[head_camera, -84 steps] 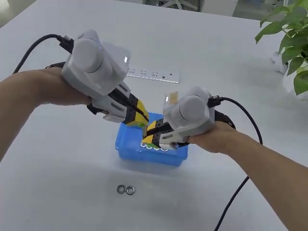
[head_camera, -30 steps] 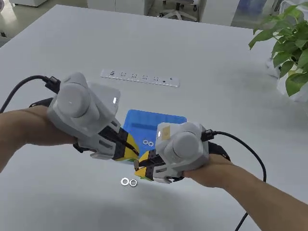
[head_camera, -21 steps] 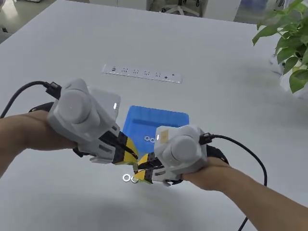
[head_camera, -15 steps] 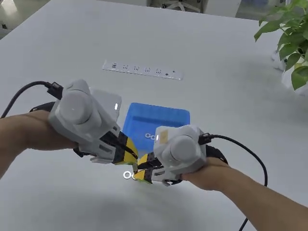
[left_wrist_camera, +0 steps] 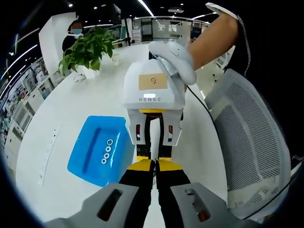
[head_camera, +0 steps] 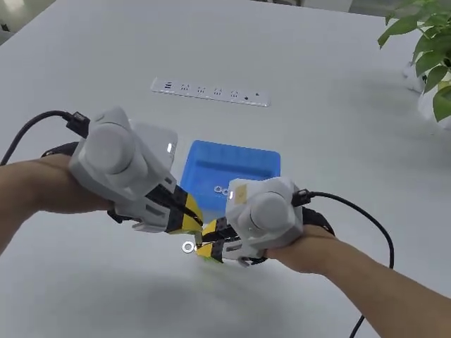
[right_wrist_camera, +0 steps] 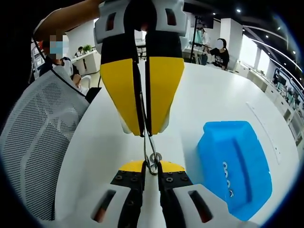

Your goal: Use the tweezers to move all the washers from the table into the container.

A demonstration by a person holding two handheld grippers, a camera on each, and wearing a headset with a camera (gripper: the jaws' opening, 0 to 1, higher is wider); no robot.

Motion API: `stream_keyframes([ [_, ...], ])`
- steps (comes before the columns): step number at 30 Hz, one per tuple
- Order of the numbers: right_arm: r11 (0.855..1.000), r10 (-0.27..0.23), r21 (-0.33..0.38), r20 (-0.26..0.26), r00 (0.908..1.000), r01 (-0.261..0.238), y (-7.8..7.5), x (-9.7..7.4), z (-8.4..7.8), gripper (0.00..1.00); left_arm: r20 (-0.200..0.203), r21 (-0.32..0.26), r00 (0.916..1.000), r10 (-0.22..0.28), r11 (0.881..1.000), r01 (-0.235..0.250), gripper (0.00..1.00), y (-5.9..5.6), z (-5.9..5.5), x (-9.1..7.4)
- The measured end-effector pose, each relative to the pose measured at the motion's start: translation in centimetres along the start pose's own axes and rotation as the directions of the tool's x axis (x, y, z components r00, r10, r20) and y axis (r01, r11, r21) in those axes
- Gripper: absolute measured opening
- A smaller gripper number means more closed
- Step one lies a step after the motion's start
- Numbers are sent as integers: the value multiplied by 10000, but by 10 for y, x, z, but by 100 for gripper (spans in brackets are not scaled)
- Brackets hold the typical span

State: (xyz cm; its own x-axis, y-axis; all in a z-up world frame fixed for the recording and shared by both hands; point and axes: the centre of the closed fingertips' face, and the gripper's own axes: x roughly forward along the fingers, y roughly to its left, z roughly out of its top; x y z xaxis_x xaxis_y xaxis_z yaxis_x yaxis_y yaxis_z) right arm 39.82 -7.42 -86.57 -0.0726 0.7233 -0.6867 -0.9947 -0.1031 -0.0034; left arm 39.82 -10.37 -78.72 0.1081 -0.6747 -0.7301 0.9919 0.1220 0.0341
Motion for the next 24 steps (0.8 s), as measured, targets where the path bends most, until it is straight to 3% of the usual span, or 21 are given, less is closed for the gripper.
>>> stream_keyframes([
  [24,10000,46,43,-72,10000,-46,2,1,-3,14,-16,-161,10000,25,9999,-26,5,3,-4,3],
])
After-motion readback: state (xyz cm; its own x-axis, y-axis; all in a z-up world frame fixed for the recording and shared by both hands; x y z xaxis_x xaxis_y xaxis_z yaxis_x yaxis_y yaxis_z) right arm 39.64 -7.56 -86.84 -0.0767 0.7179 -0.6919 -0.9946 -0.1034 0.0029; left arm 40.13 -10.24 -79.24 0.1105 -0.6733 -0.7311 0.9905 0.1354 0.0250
